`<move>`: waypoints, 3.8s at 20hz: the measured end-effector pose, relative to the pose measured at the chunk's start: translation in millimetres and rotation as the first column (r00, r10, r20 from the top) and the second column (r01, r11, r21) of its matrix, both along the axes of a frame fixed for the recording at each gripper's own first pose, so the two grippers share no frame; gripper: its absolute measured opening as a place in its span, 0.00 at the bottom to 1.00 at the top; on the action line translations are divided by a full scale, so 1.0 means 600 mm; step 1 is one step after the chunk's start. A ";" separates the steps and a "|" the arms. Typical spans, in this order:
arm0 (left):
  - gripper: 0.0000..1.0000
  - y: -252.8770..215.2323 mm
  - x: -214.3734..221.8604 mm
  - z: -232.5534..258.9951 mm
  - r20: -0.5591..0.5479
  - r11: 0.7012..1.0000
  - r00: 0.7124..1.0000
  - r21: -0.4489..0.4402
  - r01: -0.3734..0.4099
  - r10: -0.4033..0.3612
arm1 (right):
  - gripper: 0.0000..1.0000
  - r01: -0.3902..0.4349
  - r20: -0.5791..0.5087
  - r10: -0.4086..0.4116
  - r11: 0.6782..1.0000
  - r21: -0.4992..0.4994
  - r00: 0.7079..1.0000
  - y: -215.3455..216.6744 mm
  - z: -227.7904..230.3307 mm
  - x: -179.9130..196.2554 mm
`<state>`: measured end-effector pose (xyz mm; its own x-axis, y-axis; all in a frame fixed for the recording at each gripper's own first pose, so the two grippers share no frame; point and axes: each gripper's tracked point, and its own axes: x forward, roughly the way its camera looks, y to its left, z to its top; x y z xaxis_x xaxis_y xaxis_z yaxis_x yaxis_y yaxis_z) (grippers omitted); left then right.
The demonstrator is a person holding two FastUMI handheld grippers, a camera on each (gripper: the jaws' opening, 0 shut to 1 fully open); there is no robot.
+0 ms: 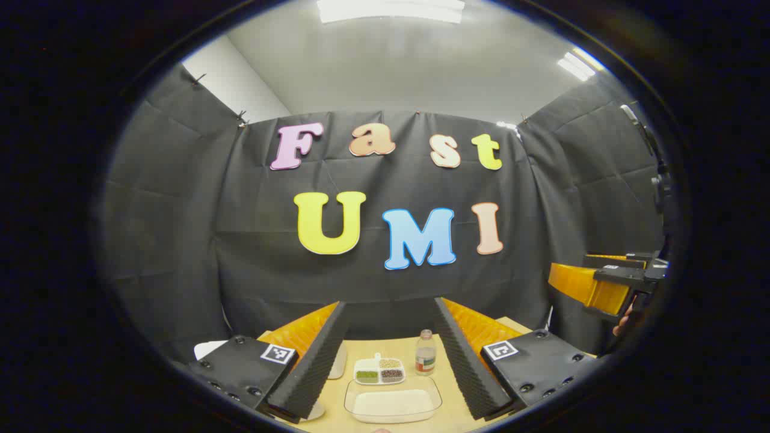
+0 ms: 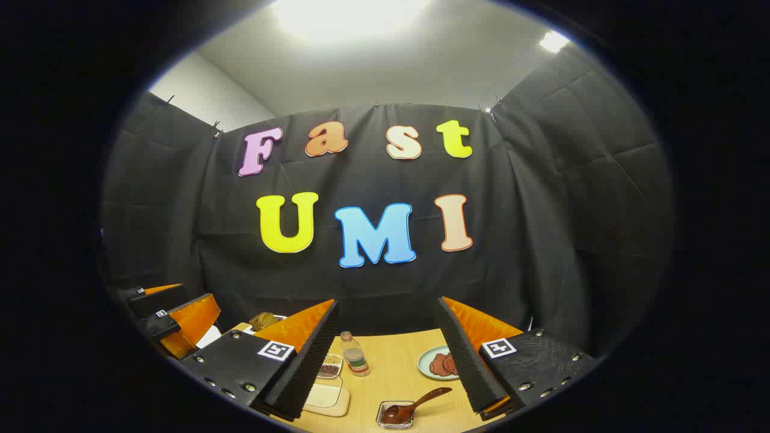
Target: Close the left gripper, press the button to open the rice cooker; take a wooden spoon from the chopstick holder with the right hand, scoop a spoonful of rice and pour it into the rice cooker, then put the wooden spoon back into the chopstick holder.
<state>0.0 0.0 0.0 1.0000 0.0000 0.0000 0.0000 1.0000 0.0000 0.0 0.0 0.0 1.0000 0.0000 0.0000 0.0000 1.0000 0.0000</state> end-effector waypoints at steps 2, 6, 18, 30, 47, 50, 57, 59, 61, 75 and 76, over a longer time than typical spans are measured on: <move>0.98 -0.006 0.001 0.006 0.012 1.000 1.000 -0.002 0.023 -0.023 | 0.98 0.000 -0.008 0.000 1.000 0.002 1.000 0.002 -0.002 0.002; 0.98 -0.004 0.009 0.010 0.024 1.000 1.000 -0.014 0.019 -0.018 | 0.98 0.001 -0.010 -0.001 1.000 -0.010 1.000 -0.002 0.000 0.007; 0.94 0.022 0.034 -0.015 -0.016 0.998 1.000 -0.065 0.005 -0.006 | 0.98 0.000 -0.013 0.000 1.000 -0.016 1.000 -0.003 -0.005 0.020; 0.09 0.197 0.034 -0.179 -0.276 0.983 0.957 -0.131 -0.128 0.087 | 0.98 -0.058 -0.093 0.056 0.998 -0.028 0.994 0.046 -0.059 0.033; 0.09 0.496 -0.001 -0.459 -0.669 0.882 0.707 -0.166 -0.441 0.228 | 0.98 -0.084 -0.185 0.075 0.996 -0.039 0.980 0.061 -0.122 0.057; 0.09 0.502 0.002 -0.485 -0.697 0.880 0.678 -0.145 -0.452 0.234 | 0.98 -0.075 -0.184 0.065 0.996 -0.049 0.981 0.055 -0.118 0.060; 0.09 0.520 0.020 -0.411 -0.612 0.885 0.722 -0.075 -0.459 0.322 | 0.98 -0.066 -0.171 0.055 0.996 -0.060 0.984 0.041 -0.110 0.064; 0.10 0.536 0.023 -0.358 -0.554 0.880 0.740 -0.026 -0.474 0.382 | 0.98 -0.072 -0.169 0.062 0.996 -0.054 0.984 0.042 -0.110 0.066; 0.10 0.548 0.027 -0.293 -0.479 0.875 0.763 0.020 -0.484 0.433 | 0.98 -0.080 -0.149 0.071 0.995 -0.056 0.986 0.046 -0.099 0.066; 0.97 0.320 -0.005 -0.059 -0.069 0.939 0.943 -0.097 -0.331 0.325 | 0.98 -0.005 -0.188 -0.001 1.000 -0.029 0.982 -0.057 -0.146 0.066; 0.95 0.296 -0.008 -0.060 -0.061 0.943 0.946 -0.086 -0.322 0.318 | 0.98 0.009 -0.212 -0.012 1.000 -0.019 0.977 -0.072 -0.164 0.067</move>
